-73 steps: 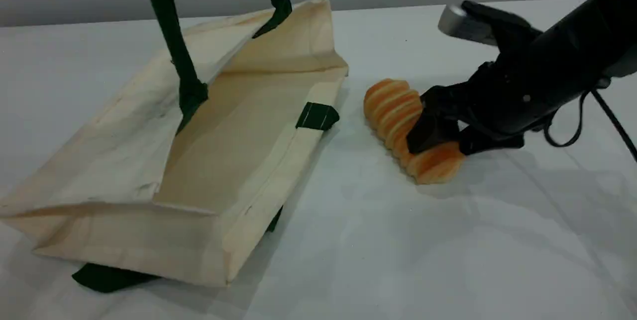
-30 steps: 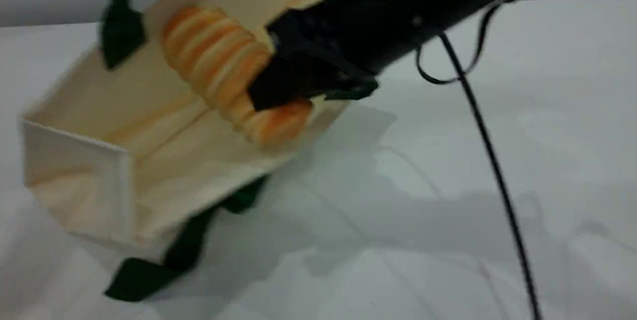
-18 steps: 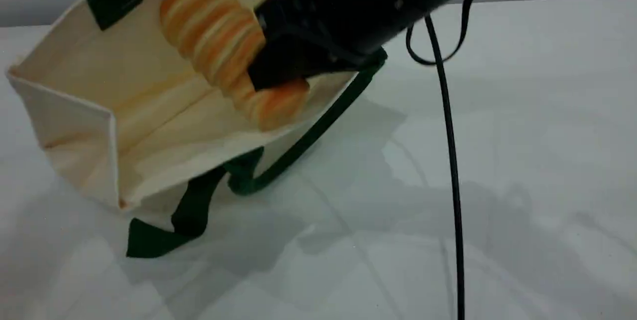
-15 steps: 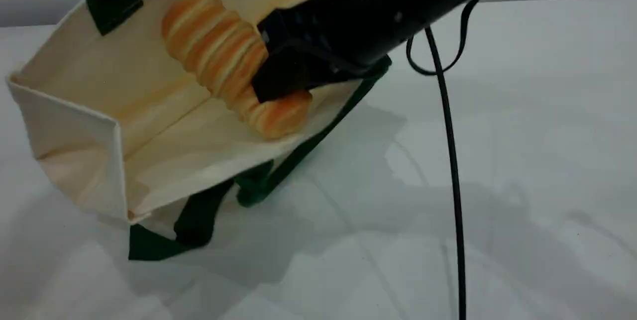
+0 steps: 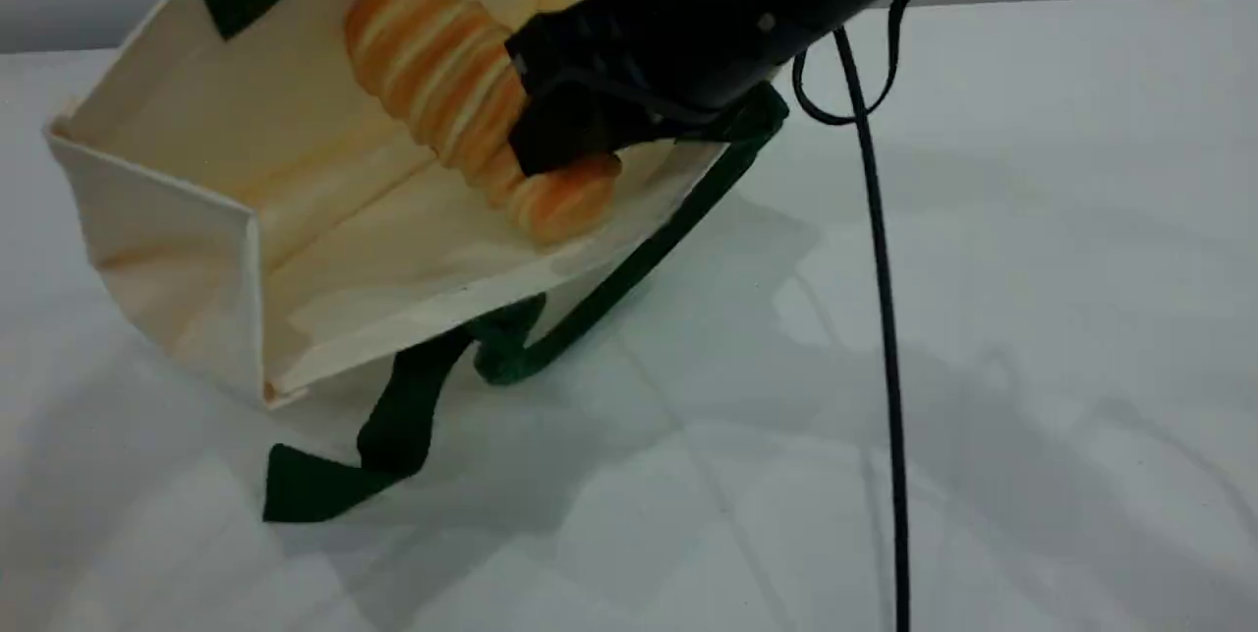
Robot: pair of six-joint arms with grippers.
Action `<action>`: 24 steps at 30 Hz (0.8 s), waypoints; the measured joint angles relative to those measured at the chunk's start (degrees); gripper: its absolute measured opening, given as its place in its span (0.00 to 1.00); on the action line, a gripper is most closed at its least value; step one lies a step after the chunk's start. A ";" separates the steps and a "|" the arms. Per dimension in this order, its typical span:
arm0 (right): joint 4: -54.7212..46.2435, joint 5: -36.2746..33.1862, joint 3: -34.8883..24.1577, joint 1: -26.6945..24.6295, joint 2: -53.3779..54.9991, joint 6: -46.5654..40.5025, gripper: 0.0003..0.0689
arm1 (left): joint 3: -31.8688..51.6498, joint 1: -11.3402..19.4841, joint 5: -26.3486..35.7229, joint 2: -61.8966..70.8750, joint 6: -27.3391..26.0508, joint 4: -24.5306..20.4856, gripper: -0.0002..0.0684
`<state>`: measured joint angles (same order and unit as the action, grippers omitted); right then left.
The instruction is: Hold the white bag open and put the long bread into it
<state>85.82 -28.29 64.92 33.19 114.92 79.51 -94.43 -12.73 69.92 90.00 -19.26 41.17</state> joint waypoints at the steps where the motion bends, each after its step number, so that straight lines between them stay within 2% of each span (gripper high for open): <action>1: -0.15 0.18 0.00 0.00 0.07 -0.09 0.11 | 0.00 0.00 0.06 0.00 0.00 0.00 0.13; 7: -0.15 1.35 0.03 0.00 0.07 -0.04 0.11 | 0.00 0.00 0.06 0.00 -0.87 0.00 0.13; 10: -0.09 1.21 0.03 0.00 0.07 -0.04 0.16 | 0.00 0.00 0.06 0.00 -1.28 0.00 0.13; 13: 0.06 1.04 0.03 0.00 0.07 -0.04 0.29 | 0.00 0.00 0.06 0.00 -1.28 0.00 0.13; 18: 0.06 -1.58 0.03 0.00 -0.24 0.01 0.69 | 0.00 0.00 0.01 0.00 -1.28 -0.68 0.13; 19: 0.06 -2.79 0.03 -0.07 -0.50 0.07 0.74 | 0.00 0.00 -0.05 0.00 -1.28 -0.68 0.13; 22: -0.06 -6.36 0.03 -0.07 -1.48 0.39 0.85 | 0.00 0.00 -0.58 0.00 -1.28 -0.71 0.13; 24: -0.27 -8.10 0.03 -0.07 -2.46 0.44 0.86 | 0.00 0.00 -1.19 0.00 -1.28 -0.71 0.13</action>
<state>85.55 -36.39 64.95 33.11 112.46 79.95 -94.43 -12.73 68.73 90.00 -20.55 40.46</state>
